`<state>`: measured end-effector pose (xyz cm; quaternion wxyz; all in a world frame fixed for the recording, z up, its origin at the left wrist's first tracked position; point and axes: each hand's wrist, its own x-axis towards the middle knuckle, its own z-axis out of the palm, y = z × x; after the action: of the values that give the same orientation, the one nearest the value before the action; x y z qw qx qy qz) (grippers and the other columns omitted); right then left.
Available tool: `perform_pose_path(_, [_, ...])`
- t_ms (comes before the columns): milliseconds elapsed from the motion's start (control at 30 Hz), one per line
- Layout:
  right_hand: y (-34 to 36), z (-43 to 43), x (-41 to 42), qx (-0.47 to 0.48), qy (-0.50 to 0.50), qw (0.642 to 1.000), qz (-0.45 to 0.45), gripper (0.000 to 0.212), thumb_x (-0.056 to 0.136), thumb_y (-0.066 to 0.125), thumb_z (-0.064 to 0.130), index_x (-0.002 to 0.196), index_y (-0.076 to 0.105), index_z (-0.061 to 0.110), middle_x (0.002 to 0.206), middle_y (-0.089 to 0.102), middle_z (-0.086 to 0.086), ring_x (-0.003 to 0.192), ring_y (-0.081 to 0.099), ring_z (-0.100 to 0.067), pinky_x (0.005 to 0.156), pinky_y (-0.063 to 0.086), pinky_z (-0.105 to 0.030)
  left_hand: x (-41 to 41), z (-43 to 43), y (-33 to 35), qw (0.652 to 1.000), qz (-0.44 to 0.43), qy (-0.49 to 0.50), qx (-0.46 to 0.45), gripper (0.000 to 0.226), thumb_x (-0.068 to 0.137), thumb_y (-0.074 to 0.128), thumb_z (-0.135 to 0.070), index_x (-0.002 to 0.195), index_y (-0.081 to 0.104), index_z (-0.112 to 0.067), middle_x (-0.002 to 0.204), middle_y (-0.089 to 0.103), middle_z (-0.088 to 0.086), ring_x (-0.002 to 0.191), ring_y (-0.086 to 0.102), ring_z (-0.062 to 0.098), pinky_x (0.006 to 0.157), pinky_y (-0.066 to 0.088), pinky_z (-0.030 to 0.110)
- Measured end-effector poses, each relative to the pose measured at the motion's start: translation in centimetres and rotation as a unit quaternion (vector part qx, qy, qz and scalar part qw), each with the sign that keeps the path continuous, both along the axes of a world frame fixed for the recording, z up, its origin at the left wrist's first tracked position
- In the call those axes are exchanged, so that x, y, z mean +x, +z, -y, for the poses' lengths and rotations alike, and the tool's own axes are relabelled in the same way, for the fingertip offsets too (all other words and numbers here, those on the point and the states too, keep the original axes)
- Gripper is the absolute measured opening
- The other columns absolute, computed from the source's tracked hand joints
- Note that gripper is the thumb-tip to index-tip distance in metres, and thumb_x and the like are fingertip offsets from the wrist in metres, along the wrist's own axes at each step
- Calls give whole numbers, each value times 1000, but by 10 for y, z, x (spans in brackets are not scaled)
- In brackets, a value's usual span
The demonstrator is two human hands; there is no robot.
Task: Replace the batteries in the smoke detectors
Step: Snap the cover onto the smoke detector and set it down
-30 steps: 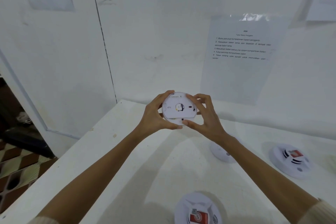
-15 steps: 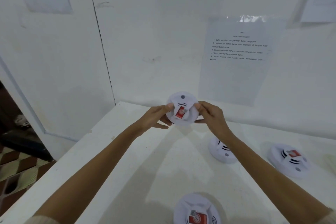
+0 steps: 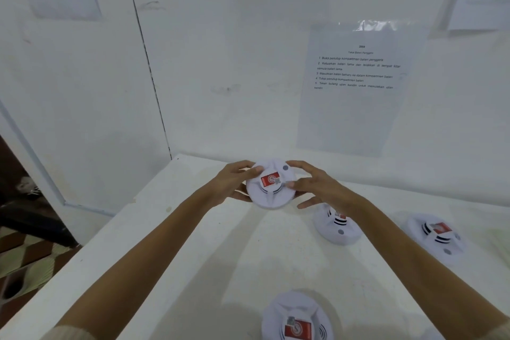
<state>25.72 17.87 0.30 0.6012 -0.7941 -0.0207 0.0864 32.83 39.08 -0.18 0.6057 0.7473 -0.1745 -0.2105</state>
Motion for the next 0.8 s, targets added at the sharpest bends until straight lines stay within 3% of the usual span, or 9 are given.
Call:
perform_pose_path(133, [0,3,0,31,-2,999,-10,29,88,59,32,114,56,21,104,67,-12,88,68,-26,84,55,-38,5,4,10,996,59,0,67,37,84,65,-32,116,56,-16,98,67,10,82,66,17,59,55,22])
perform_pose_path(300, [-1,-2,-4,23,28,999,8,33,87,62,22,120,57,24,99,69,-14,84,68,-33,69,57,-35,5,16,10,990,94,5,102,43,82,69,-32,118,52,-19,86,67,4,75,62,10,54,53,18])
perform_pose_path(400, [-5,-2,-5,74,8,997,4,37,89,59,16,124,55,28,100,68,-12,74,68,-29,64,57,-35,4,13,7,996,67,24,51,39,87,61,-35,120,52,-18,94,65,4,74,61,10,55,52,19])
perform_pose_path(467, [-10,-2,-4,151,-37,988,0,39,91,56,12,127,52,29,103,67,-10,74,69,-28,67,58,-37,4,9,6,999,41,30,-15,38,91,55,-35,125,50,-20,108,63,5,81,63,14,63,54,21])
perform_pose_path(600, [-23,-9,0,281,-79,956,16,47,93,50,7,131,43,34,111,64,2,92,67,-29,80,57,-38,3,7,6,995,-32,-8,-93,38,94,52,-31,131,47,-25,122,60,-1,103,64,21,80,57,34])
perform_pose_path(667, [-25,-15,0,266,-69,961,25,53,93,51,8,135,36,36,118,61,0,102,63,-27,79,57,-35,2,10,3,994,-30,-14,-100,47,91,58,-21,135,43,-25,126,58,0,111,60,21,81,57,34])
perform_pose_path(800, [-22,-20,-1,110,-74,990,49,75,84,66,12,143,26,35,129,48,-6,108,58,-22,76,57,-32,-2,14,-2,996,24,-6,-86,60,82,69,-11,135,45,-23,133,54,-3,117,57,20,83,56,33])
